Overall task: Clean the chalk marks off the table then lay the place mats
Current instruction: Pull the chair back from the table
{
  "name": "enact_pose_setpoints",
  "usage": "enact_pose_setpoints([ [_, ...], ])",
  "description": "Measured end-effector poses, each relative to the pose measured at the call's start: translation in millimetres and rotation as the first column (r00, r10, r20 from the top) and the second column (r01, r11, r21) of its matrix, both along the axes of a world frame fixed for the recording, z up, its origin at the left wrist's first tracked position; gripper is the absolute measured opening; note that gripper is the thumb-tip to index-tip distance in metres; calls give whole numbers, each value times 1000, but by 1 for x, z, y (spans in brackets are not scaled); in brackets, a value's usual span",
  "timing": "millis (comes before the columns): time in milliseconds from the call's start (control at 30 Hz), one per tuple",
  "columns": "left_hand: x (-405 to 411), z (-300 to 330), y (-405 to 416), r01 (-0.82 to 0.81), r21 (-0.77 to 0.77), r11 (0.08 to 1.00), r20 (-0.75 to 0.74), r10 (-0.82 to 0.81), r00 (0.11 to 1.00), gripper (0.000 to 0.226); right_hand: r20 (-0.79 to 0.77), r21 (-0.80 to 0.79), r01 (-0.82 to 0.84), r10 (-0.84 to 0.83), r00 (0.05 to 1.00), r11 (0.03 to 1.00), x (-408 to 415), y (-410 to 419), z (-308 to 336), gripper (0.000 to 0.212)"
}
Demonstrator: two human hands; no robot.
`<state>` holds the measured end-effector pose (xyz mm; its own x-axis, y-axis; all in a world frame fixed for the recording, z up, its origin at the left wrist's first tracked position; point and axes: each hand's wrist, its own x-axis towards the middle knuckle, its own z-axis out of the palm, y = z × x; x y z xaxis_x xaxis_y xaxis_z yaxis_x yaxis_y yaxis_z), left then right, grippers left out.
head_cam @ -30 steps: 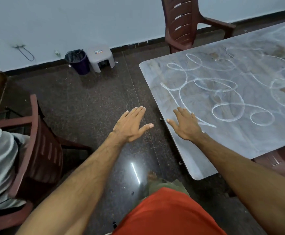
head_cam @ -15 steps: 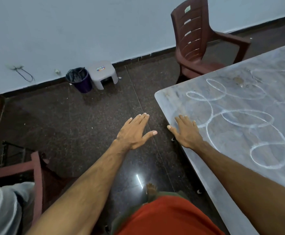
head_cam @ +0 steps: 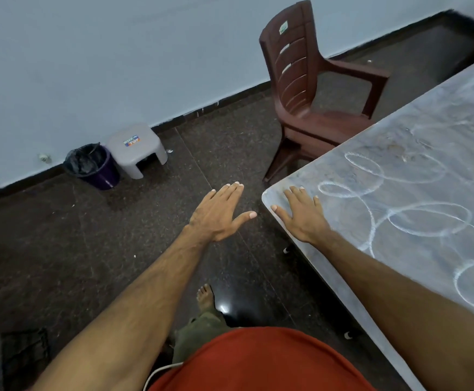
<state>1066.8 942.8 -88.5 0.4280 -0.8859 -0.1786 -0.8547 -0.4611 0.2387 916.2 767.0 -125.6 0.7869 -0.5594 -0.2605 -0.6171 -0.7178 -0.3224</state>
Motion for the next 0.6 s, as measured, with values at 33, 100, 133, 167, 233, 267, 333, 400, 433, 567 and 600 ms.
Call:
enact_pose_setpoints([
  [33,16,0,-3,24,-2,1000,1,-24,1000,82,0,-6,27,-27,1000,1000,9,1,0,67],
  [100,46,3,-8,71,-9,997,5,-71,997,83,6,-11,76,-76,997,997,26,3,2,66],
  [133,61,5,-10,97,-11,995,1,-97,995,83,11,-7,107,-107,994,994,36,4,4,66],
  [167,76,7,-13,122,-11,993,-4,-122,993,83,14,-2,139,-139,990,990,46,5,6,67],
  [233,102,13,-18,170,-14,985,-10,-170,985,82,8,2,195,-195,981,981,63,7,10,69],
  [267,116,15,-21,197,-20,980,-5,-197,980,82,2,4,220,-220,976,976,73,7,11,70],
  [333,143,19,-28,243,-29,970,11,-243,970,82,5,9,259,-259,966,966,93,8,13,72],
  [400,166,20,-35,277,-25,961,18,-277,961,82,16,1,281,-281,960,960,109,7,16,73],
  [433,176,21,-39,293,-25,956,21,-292,956,82,16,-4,293,-292,956,956,117,5,17,73],
  [567,213,19,-55,339,-20,941,16,-339,941,82,8,-8,345,-345,939,939,149,-2,16,72],
  [600,223,18,-59,347,-22,938,14,-347,938,82,11,-5,352,-352,936,936,158,-5,15,72],
])
